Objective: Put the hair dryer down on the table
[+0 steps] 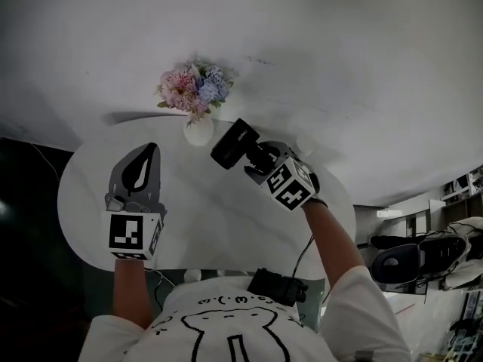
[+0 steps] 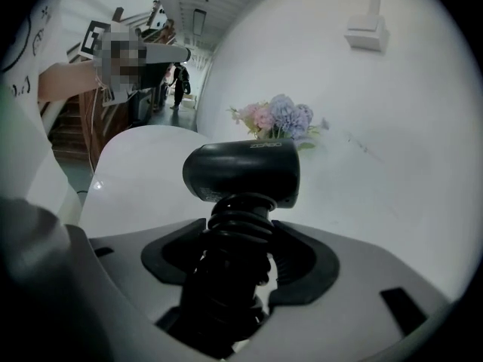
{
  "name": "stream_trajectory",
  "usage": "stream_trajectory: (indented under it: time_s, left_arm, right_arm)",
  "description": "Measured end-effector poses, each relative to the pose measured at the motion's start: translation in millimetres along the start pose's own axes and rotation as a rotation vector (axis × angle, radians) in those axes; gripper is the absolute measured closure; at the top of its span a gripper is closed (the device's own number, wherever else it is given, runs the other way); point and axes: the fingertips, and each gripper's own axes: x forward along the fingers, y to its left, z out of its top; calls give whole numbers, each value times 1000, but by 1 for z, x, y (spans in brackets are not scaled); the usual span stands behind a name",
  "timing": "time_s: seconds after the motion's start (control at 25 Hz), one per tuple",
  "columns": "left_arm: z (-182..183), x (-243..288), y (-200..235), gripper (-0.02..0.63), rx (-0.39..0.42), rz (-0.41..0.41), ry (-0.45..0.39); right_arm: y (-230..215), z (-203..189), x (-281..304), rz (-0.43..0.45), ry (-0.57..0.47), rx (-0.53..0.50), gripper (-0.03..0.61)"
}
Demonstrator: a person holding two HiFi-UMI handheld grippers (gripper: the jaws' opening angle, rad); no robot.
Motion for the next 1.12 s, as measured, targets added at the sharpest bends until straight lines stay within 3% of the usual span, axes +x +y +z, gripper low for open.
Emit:
stream_trajectory:
  time_s: [0.56, 1.12]
  left_arm:
    - [-36, 11, -19, 594, 13, 10, 112]
    - [-54, 13, -27, 594, 36, 40, 195]
  right_arm:
    - [-23, -49, 85, 192, 243, -106, 310]
    - [-25, -70, 137, 312, 354, -158, 310]
